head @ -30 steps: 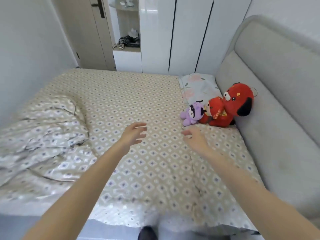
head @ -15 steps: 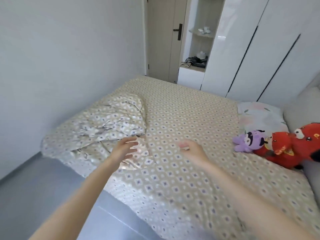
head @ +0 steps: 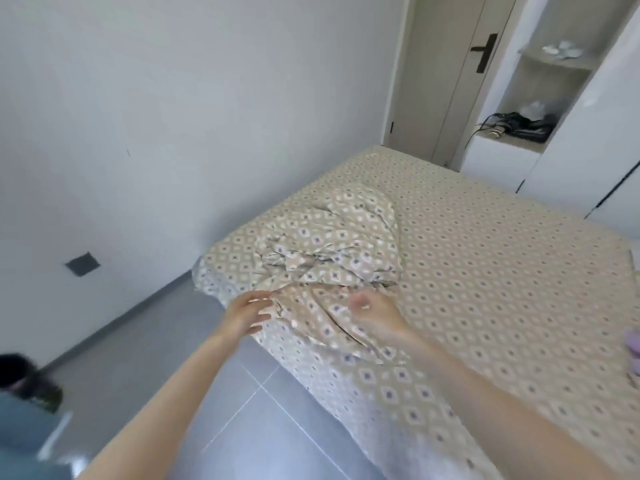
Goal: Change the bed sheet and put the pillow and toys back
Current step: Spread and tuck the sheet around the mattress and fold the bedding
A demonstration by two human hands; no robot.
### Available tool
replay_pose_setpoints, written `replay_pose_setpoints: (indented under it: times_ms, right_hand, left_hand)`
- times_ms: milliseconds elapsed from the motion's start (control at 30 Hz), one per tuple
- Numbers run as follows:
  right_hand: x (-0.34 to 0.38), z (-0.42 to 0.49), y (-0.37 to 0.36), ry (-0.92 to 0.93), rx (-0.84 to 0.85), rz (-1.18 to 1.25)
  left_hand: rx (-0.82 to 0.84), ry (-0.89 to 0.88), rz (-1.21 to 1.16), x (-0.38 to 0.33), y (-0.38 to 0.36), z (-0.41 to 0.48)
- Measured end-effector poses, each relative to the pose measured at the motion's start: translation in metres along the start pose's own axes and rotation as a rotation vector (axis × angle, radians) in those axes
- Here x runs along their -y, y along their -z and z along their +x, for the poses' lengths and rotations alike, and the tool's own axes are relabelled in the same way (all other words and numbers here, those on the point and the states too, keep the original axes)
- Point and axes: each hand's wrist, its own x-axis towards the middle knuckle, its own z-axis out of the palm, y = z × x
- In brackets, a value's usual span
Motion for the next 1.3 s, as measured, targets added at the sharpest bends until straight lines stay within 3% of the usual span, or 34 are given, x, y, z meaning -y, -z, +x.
replay_pose_setpoints:
  times_ms: [300, 533, 767, 967, 1167, 1300]
  right_hand:
    - [0.039, 0.122, -0.058, -0.047, 0.101, -0.049]
    - [0.043, 0.28, -0.107, -0.107, 0.217, -0.113]
    - [0.04, 0.422, -0.145, -0.163, 0.374, -0.346]
    - [0.025, 0.491, -0.173, -0.089, 0.535, -0.619]
    - [0.007, 0.521, -0.192, -0.2, 0.761, -0.862]
    - [0.01, 0.519, -0.181, -0.276, 0.525, -0.849]
  left_hand:
    - [0.003, 0.107, -0.003, -0.017, 0.059, 0.1]
    - [0.013, 0.176, 0.039, -0.046, 0.08, 0.247]
    - [0.087, 0.315, 0.086, -0.095, 0.084, 0.381]
    - [0.096, 0.411, 0.1, -0.096, 0.083, 0.463]
    - [0.126, 0.45, 0.183, -0.085, 0.082, 0.528]
    - [0.212, 0.42, 0.287, -0.087, 0.074, 0.552]
